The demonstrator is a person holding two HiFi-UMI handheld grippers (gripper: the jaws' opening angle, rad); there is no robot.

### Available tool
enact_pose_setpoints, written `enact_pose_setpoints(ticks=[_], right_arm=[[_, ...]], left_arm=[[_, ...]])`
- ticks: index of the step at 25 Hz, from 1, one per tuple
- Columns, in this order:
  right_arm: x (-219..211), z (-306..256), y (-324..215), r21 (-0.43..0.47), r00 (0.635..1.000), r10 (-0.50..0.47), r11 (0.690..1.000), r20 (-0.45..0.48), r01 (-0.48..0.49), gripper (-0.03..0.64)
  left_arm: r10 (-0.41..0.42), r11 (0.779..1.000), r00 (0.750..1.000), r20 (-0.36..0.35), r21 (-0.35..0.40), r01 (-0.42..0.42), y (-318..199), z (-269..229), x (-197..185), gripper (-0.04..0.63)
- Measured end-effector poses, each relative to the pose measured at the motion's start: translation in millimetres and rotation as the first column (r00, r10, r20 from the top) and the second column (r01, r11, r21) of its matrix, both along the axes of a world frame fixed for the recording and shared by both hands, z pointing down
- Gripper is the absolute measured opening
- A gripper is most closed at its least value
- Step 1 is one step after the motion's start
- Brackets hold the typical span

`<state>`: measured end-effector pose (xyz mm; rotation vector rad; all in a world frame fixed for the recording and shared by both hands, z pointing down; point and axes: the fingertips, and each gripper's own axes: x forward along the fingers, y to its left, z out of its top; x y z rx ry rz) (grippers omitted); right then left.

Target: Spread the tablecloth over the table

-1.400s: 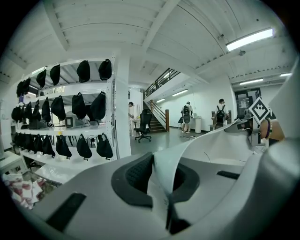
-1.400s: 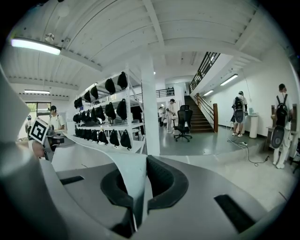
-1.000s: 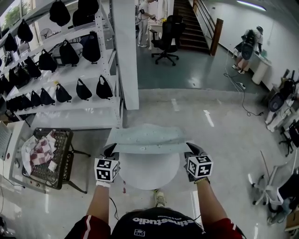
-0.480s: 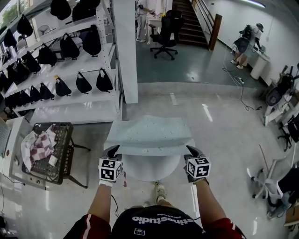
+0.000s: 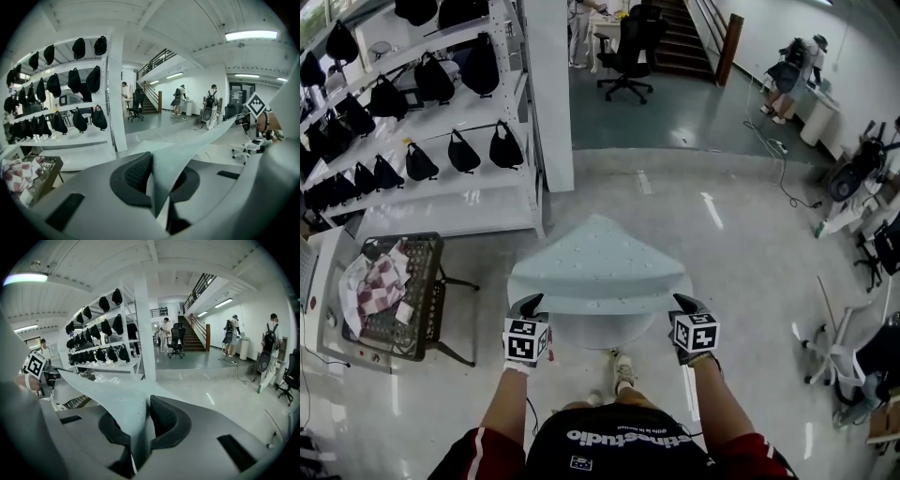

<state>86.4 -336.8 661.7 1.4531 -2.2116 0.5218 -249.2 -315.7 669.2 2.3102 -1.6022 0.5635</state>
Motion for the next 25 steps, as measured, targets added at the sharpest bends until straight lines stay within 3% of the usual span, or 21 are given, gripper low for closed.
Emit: enact_pose_setpoints(ticks=[10, 17, 25], right_arm=[[6, 33, 30, -0.125, 0.99, -0.061, 0.991, -0.128, 0.045, 0.087], [10, 60, 59, -0.214, 0.969, -0.143, 0.972, -0.201, 0.099, 0.12], [34, 74, 87, -0.292, 0.971, -0.155, 0.951, -0.181, 0.098, 0.144]], left_arm=[[0.025, 0.997, 1.0, 0.016, -0.077, -0.023, 27, 33, 3, 0.037], [0.015, 0.989, 1.0, -0.017, -0.148, -0.017, 36, 54, 11, 0.04], [0.006, 0.982, 0.999, -0.044, -0.189, -0.014, 36, 64, 17, 0.041]])
